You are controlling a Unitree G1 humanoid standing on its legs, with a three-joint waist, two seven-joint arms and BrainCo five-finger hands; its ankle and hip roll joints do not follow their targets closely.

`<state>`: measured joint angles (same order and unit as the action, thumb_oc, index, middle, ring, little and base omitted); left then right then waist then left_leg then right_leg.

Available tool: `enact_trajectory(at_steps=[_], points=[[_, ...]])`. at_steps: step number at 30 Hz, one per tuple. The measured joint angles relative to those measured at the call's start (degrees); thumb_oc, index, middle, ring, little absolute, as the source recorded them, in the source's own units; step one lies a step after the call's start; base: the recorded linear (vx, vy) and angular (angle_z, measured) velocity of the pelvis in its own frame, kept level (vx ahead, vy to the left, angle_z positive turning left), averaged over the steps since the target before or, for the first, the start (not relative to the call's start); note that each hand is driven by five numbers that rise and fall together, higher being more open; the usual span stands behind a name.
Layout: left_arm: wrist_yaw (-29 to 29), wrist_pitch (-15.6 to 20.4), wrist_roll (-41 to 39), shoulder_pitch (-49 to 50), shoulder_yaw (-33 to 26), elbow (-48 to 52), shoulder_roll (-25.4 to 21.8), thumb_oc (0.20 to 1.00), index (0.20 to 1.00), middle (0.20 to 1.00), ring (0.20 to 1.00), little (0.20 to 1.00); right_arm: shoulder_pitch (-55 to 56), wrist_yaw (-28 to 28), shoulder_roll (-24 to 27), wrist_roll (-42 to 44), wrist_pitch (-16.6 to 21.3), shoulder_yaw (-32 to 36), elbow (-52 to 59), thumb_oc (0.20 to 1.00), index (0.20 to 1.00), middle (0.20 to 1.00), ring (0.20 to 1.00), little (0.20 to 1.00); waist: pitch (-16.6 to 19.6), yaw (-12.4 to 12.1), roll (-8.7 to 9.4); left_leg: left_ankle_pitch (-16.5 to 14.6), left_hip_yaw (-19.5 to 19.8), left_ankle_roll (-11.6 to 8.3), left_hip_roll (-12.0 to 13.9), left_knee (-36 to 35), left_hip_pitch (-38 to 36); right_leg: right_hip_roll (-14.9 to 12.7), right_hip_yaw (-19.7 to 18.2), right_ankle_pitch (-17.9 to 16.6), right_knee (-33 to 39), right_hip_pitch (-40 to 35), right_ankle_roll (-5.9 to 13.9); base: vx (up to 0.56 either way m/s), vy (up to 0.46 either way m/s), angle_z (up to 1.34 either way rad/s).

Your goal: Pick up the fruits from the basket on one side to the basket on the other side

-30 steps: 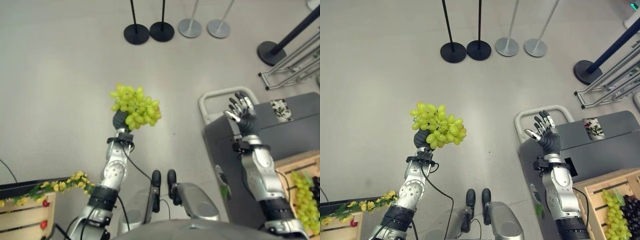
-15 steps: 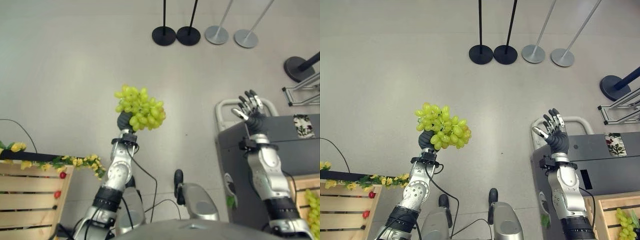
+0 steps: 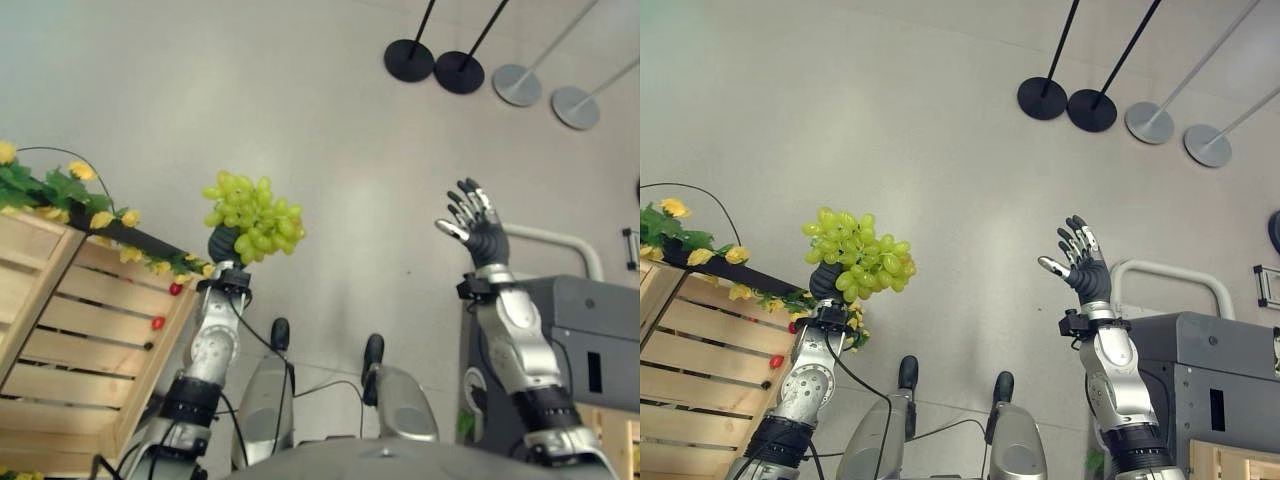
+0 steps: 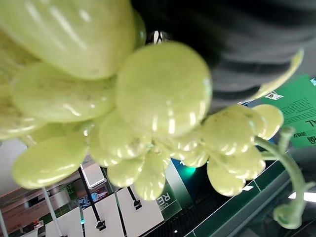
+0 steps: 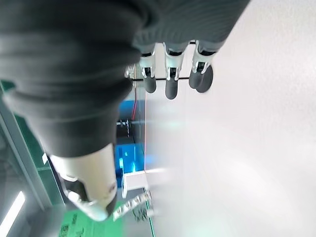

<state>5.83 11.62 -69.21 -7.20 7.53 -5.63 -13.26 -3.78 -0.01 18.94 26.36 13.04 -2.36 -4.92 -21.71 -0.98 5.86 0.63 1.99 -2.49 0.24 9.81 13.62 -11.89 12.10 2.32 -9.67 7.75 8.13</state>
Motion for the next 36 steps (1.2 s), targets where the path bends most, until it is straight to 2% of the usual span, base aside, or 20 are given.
enact_trajectory(at_steps=[4, 5, 6, 8, 15, 16, 17, 18, 20, 22, 23, 24, 25, 26, 27, 28, 29, 30, 31, 36], points=[[0.0, -0.1, 0.78, -0.52, 0.36, -0.16, 1.32, 0.2, 0.2, 0.2, 0.2, 0.2, 0.28, -0.13, 0.09, -1.02, -0.05, -0.64, 0.0, 1.0, 1.0, 1.0, 1.0, 1.0, -0.53, -0.14, -1.17, 2.62, 3.15, -0.46, -0.78, -2.3, 1.04, 0.1, 5.32, 0.39, 1.36, -2.98, 0.03, 0.01, 0.018, 0.7], [-0.13, -0.48, 0.94, -1.4, 0.8, -0.48, 2.19, 0.2, 0.2, 0.2, 0.2, 0.2, 1.3, -0.48, 0.53, -1.06, 0.01, 0.18, 0.58, 1.0, 1.0, 1.0, 1.0, 1.0, -0.31, 1.59, -1.7, 3.16, 2.07, -0.99, -0.74, -3.53, 1.57, -0.26, 7.71, 0.94, 2.43, -4.41, 0.11, 0.05, 0.163, 1.72], [-0.08, -0.61, 0.95, -2.65, 0.99, -0.35, 3.28, 0.2, 0.2, 0.2, 0.2, 0.2, 1.58, -1.2, 1.25, -1.81, -0.13, 0.69, 0.59, 1.0, 1.0, 1.0, 1.0, 1.0, -0.16, 1.69, -2.24, 2.18, -5.53, 0.93, 2.31, -3.16, 2.77, -1.12, 11.35, 1.02, 3.6, -5.41, -0.09, 0.03, 0.108, 1.43], [-0.08, -0.06, 0.94, -2.1, 0.87, -0.09, 2.81, 0.2, 0.2, 0.2, 0.2, 0.2, 0.59, -1.45, 1.87, -2.93, -0.07, 0.4, 1.89, 1.0, 1.0, 1.0, 1.0, 1.0, -0.03, 1.16, -3.02, 1.64, -13.39, 0.83, 4.82, -0.38, 2.35, -1.89, 12.17, 1.89, 1.71, -5.22, 1.07, 0.09, 0.19, 0.8], [-0.21, 0.02, 0.97, -2.23, 0.61, 0.04, 0.64, 0.2, 0.2, 0.2, 0.2, 0.2, -0.02, -1.77, 1.32, -3.26, -0.42, 0.3, 2.38, 1.0, 1.0, 1.0, 1.0, 1.0, -0.09, -0.36, -2.55, -1.05, -12.64, 4.29, -0.22, 2.55, 1.7, -7.77, 11.79, 1.14, -6.57, -5.47, 0.62, 0.13, 0.209, 0.37], [-0.54, -0.18, 1.05, -2.55, 0.92, -0.48, 0.44, 0.2, 0.2, 0.2, 0.2, 0.2, 0.26, -2.01, 1.13, -3.47, -0.55, 0.39, 2.38, 1.0, 1.0, 1.0, 1.0, 1.0, -0.13, 1.08, -2.63, -1.58, -11.5, 5.38, -1.6, 3.19, 1.36, -9.6, 11.2, 1.1, -12.11, -5.0, 0.66, 0.12, 0.239, 0.86], [-0.74, -0.61, 1.33, -2.4, 1.57, -0.66, 0.39, 0.2, 0.2, 0.2, 0.2, 0.2, 0.51, -2.16, 1.0, -3.63, -0.6, 0.36, 2.39, 1.0, 1.0, 1.0, 1.0, 1.0, -0.14, 1.99, -2.61, -1.8, -10.32, 5.99, -2.59, 3.13, 0.81, -10.61, 9.0, 0.61, -16.57, -3.82, 0.58, 0.14, 0.169, 1.13], [-0.81, -1.08, 2.55, -1.77, 3.06, -0.89, 0.16, 0.2, 0.2, 0.2, 0.2, 0.2, 0.83, -2.35, 0.65, -3.96, -0.64, 0.1, 2.3, 1.0, 1.0, 1.0, 1.0, 1.0, -0.26, 3.0, -2.66, -1.61, -9.0, 6.66, -2.54, 2.24, -0.62, -10.3, 1.99, 0.21, -24.27, 0.23, 1.08, 0.11, 0.036, 0.74], [-0.77, -1.31, 3.47, -0.97, 4.59, -0.9, -0.65, 0.2, 0.2, 0.2, 0.2, 0.2, 0.7, -2.26, 0.13, -4.47, -0.6, -0.97, 2.73, 1.0, 1.0, 1.0, 1.0, 1.0, -0.27, 2.17, -2.68, -1.88, -7.41, 7.28, -2.35, 0.53, -1.43, -3.93, -5.33, 3.47, -26.53, 5.58, 1.45, 0.11, 0.013, 0.39], [-0.78, -1.31, 3.72, -0.96, 5.45, -0.9, -0.4, 0.2, 0.2, 0.2, 0.2, 0.2, 0.69, -2.26, 0.27, -4.47, -0.58, -0.85, 2.91, 1.0, 1.0, 1.0, 1.0, 1.0, -0.31, 2.19, -2.73, -0.69, -4.94, 7.46, -3.13, -2.02, -2.02, 3.2, -9.49, 7.61, -23.27, 10.68, 0.08, 0.09, -0.084, 0.41], [-0.75, -1.31, 3.87, -0.95, 5.51, -0.86, 0.02, 0.2, 0.2, 0.2, 0.2, 0.2, 0.66, -2.22, 0.66, -4.49, -0.58, -0.81, 3.01, 1.0, 1.0, 1.0, 1.0, 1.0, -0.4, 2.2, -2.83, -0.55, -4.78, 7.3, -3.38, -2.56, -1.86, 5.16, -9.66, 7.88, -20.56, 12.8, -0.32, 0.08, -0.198, 0.56], [-0.57, -1.3, 4.43, -0.91, 5.96, -0.86, 0.78, 0.2, 0.2, 0.2, 0.2, 0.2, 0.84, -2.35, 1.15, -4.49, -0.57, -0.74, 3.1, 1.0, 1.0, 1.0, 1.0, 1.0, -0.5, 2.09, -2.84, -0.48, -3.88, 7.18, -4.25, -3.01, -1.94, 6.99, -9.83, 7.21, -12.01, 15.02, -0.65, 0.1, -0.218, 0.51], [-0.41, -1.24, 4.49, -0.92, 6.15, -0.83, 0.86, 0.2, 0.2, 0.2, 0.2, 0.2, 0.74, -2.37, 1.33, -4.49, -0.55, -0.68, 3.04, 1.0, 1.0, 1.0, 1.0, 1.0, -0.56, 3.17, -2.91, -0.3, -3.8, 7.43, -4.51, -3.01, -1.65, 6.85, -9.19, 5.9, -8.62, 15.12, -0.52, 0.12, -0.208, 0.67], [-0.28, -1.22, 4.53, -0.92, 6.27, -0.86, 1.18, 0.2, 0.2, 0.2, 0.2, 0.2, 0.68, -2.41, 1.47, -4.49, -0.54, -0.66, 3.02, 1.0, 1.0, 1.0, 1.0, 1.0, -0.71, 3.17, -3.19, 0.14, -0.73, 6.68, -5.62, -3.07, -1.69, 7.6, -10.54, 4.6, -6.15, 15.78, -1.12, 0.07, -0.197, 1.37], [-0.26, -1.26, 4.63, -1.25, 7.56, -0.95, 1.98, 0.2, 0.2, 0.2, 0.2, 0.2, 1.93, -2.66, 1.67, -4.92, -0.52, -0.46, 3.04, 1.0, 1.0, 1.0, 1.0, 1.0, -0.87, 5.68, -3.76, 0.66, 4.16, 5.65, -6.73, -3.01, -1.36, 9.01, -17.12, 2.32, -3.77, 15.37, -0.93, 0.02, -0.145, 1.61], [-0.03, -1.33, 5.02, -1.29, 8.29, -0.95, 2.02, 0.2, 0.2, 0.2, 0.2, 0.2, 2.8, -2.75, 1.84, -5.0, -0.52, -0.44, 3.04, 1.0, 1.0, 1.0, 1.0, 1.0, -0.71, 6.1, -3.38, 0.82, 5.69, 5.45, -7.26, -3.17, -1.34, 8.63, -17.07, 1.41, -3.73, 15.09, -1.22, -0.01, -0.289, 1.96], [0.38, -1.32, 5.11, -1.25, 9.55, -0.88, 1.82, 0.2, 0.2, 0.2, 0.2, 0.2, 3.6, -2.77, 1.96, -5.43, -0.52, -0.48, 2.64, 1.0, 1.0, 1.0, 1.0, 1.0, -0.51, 6.06, -1.74, 0.58, 5.99, 4.73, -8.52, -3.08, -1.5, 7.54, -16.33, -4.65, -3.04, 14.49, -3.22, 0.01, -0.269, 1.22], [0.37, -1.28, 5.24, -1.09, 9.46, -1.0, 2.06, 0.2, 0.2, 0.2, 0.2, 0.2, 3.08, -2.77, 2.08, -5.46, -0.5, -0.57, 1.79, 1.0, 1.0, 1.0, 1.0, 1.0, -0.69, 5.11, -1.89, 0.32, 6.3, 4.19, -7.96, -3.14, -1.5, 7.75, -15.83, -6.12, -3.45, 14.33, -5.84, 0.04, -0.368, 0.91], [0.31, -1.23, 5.28, -0.79, 9.45, -0.87, 2.43, 0.2, 0.2, 0.2, 0.2, 0.2, 1.7, -3.23, 2.13, -5.45, -0.47, -0.5, 0.78, 1.0, 1.0, 1.0, 1.0, 1.0, -0.33, 4.28, -3.16, -0.51, 7.37, 2.86, -6.37, -2.83, -0.43, 8.91, -14.04, -6.43, -1.33, 14.08, -6.39, 0.05, -0.229, 0.41], [-0.99, -0.98, 5.15, -0.85, 8.1, -0.82, 1.92, 0.2, 0.2, 0.2, 0.2, 0.2, -0.76, -4.63, 2.79, -5.46, -0.11, 0.11, -0.31, 1.0, 1.0, 1.0, 1.0, 1.0, -0.4, 2.96, -3.44, -0.94, 11.36, -0.42, -1.91, -2.93, -0.18, 12.37, -7.51, -5.91, 0.78, 11.5, -9.78, 0.0, -0.209, 0.42]])
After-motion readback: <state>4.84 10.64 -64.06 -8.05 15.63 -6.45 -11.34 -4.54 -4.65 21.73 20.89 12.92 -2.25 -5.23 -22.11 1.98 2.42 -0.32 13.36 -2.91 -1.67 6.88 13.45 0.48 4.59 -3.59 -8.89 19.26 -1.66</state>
